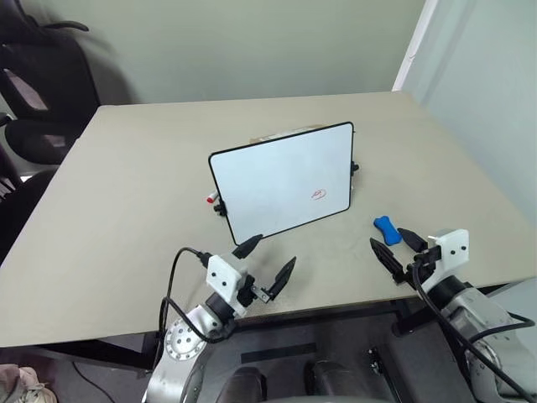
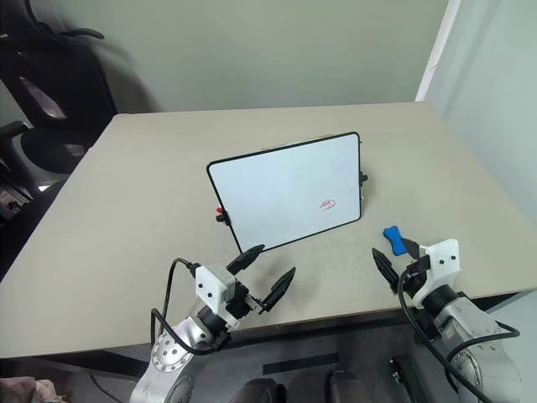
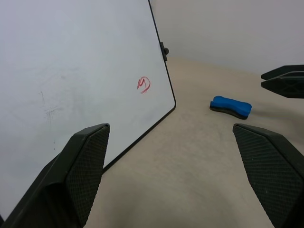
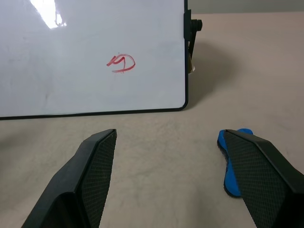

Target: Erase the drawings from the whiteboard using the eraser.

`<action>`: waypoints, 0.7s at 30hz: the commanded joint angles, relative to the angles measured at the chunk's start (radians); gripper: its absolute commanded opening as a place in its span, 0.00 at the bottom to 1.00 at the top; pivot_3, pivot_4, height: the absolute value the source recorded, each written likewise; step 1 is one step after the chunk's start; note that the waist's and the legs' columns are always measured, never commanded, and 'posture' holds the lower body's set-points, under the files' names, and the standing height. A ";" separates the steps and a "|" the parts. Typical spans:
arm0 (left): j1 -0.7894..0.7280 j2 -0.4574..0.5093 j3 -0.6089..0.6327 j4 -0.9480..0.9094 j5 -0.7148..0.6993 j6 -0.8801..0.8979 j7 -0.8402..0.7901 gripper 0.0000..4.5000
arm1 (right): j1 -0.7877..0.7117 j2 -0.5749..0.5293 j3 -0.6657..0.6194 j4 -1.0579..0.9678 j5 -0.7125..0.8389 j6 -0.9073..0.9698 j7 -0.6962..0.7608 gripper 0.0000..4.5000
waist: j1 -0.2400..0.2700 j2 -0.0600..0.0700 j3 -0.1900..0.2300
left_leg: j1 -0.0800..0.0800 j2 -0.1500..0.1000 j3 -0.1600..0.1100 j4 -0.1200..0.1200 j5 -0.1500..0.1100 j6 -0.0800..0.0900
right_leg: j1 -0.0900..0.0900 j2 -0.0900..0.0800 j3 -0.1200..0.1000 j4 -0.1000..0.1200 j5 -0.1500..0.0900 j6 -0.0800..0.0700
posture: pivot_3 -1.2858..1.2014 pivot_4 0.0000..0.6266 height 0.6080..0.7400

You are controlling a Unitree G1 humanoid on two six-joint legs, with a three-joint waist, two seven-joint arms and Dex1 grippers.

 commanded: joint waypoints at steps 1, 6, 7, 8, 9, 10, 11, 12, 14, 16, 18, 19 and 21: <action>-0.001 0.005 0.008 -0.052 0.000 -0.002 0.008 1.00 | 0.003 -0.016 -0.002 -0.020 0.009 -0.025 0.001 0.85 | 0.000 0.000 0.000 | 0.000 0.000 0.000 0.000 0.000 0.000 | 0.000 0.000 0.000 0.000 0.000 0.000 | 0.52 0.24 0.97; -0.018 0.005 -0.020 -0.009 0.029 -0.018 0.000 1.00 | -0.015 -0.015 -0.012 -0.005 0.017 -0.026 -0.017 0.85 | 0.000 0.000 0.000 | 0.000 0.000 0.000 0.000 0.000 0.000 | 0.000 0.000 0.000 0.000 0.000 0.000 | 0.52 0.24 0.97; -0.020 0.001 -0.025 -0.005 0.038 -0.024 0.003 1.00 | -0.022 -0.014 -0.013 -0.007 0.025 -0.019 -0.018 0.85 | 0.000 0.000 0.000 | 0.000 0.000 0.000 0.000 0.000 0.000 | 0.000 0.000 0.000 0.000 0.000 0.000 | 0.52 0.24 0.97; -0.021 -0.005 -0.029 -0.003 0.042 -0.026 0.008 1.00 | -0.027 -0.017 -0.010 -0.007 0.027 -0.015 -0.018 0.85 | -0.001 0.000 0.000 | 0.000 0.000 0.000 0.000 0.000 0.000 | 0.000 0.000 0.000 0.000 0.000 0.000 | 0.52 0.24 0.97; -0.023 -0.010 -0.031 -0.002 0.043 -0.025 0.011 1.00 | -0.031 -0.022 -0.008 -0.004 0.026 -0.012 -0.017 0.85 | -0.001 0.000 0.000 | 0.000 0.000 0.000 0.000 0.000 0.000 | 0.000 0.000 0.000 0.000 0.000 0.000 | 0.52 0.24 0.97; -0.025 -0.013 -0.031 0.001 0.043 -0.024 0.011 1.00 | -0.034 -0.025 -0.006 -0.001 0.025 -0.009 -0.017 0.85 | 0.000 0.000 0.000 | 0.000 0.000 0.000 0.000 0.000 0.000 | 0.000 0.000 0.000 0.000 0.000 0.000 | 0.52 0.24 0.97; -0.027 -0.017 -0.031 0.008 0.047 -0.032 0.012 1.00 | -0.038 -0.028 -0.007 0.004 0.023 -0.007 -0.020 0.85 | 0.000 0.000 0.000 | 0.000 0.000 0.000 0.000 0.000 0.000 | 0.000 0.000 0.000 0.000 0.000 0.000 | 0.52 0.24 0.97; -0.030 -0.020 -0.023 0.011 0.049 -0.045 0.015 1.00 | -0.047 -0.026 -0.013 0.007 0.026 0.003 -0.032 0.85 | 0.000 0.000 0.000 | 0.000 0.000 0.000 0.000 0.000 0.000 | 0.000 0.000 0.000 0.000 0.000 0.000 | 0.52 0.24 0.97; -0.038 -0.020 -0.006 0.006 0.045 -0.053 0.021 1.00 | -0.063 -0.026 -0.029 0.006 0.041 0.037 -0.054 0.85 | 0.000 0.000 0.000 | 0.000 0.000 0.000 0.000 0.000 0.000 | 0.000 0.000 0.000 0.000 0.000 0.000 | 0.52 0.24 0.97; -0.043 -0.017 0.012 0.000 0.027 -0.042 0.022 1.00 | -0.072 -0.034 -0.039 -0.003 0.052 0.069 -0.067 0.85 | 0.000 0.000 0.000 | 0.000 0.000 0.000 0.000 0.001 0.001 | 0.001 0.000 0.000 0.000 0.000 0.000 | 0.52 0.24 0.97; -0.044 -0.018 0.021 -0.001 0.013 -0.034 0.022 1.00 | -0.081 -0.039 -0.050 -0.011 0.063 0.089 -0.078 0.85 | 0.000 0.000 0.000 | 0.000 0.000 0.000 0.000 0.001 0.002 | 0.002 0.000 0.000 0.001 0.000 0.000 | 0.52 0.24 0.97; -0.045 -0.016 0.030 -0.001 0.016 -0.036 0.026 1.00 | -0.090 -0.044 -0.057 -0.015 0.076 0.112 -0.085 0.85 | 0.000 0.000 0.000 | 0.000 0.000 0.000 0.000 0.001 0.002 | 0.002 0.000 0.000 0.001 0.000 0.000 | 0.52 0.24 0.97; -0.046 -0.010 0.049 -0.002 0.017 -0.039 0.031 1.00 | -0.118 -0.062 -0.067 -0.015 0.108 0.181 -0.100 0.85 | 0.000 0.000 0.000 | 0.000 0.000 0.000 0.000 0.001 0.002 | 0.003 0.000 0.000 0.001 0.000 0.000 | 0.52 0.24 0.97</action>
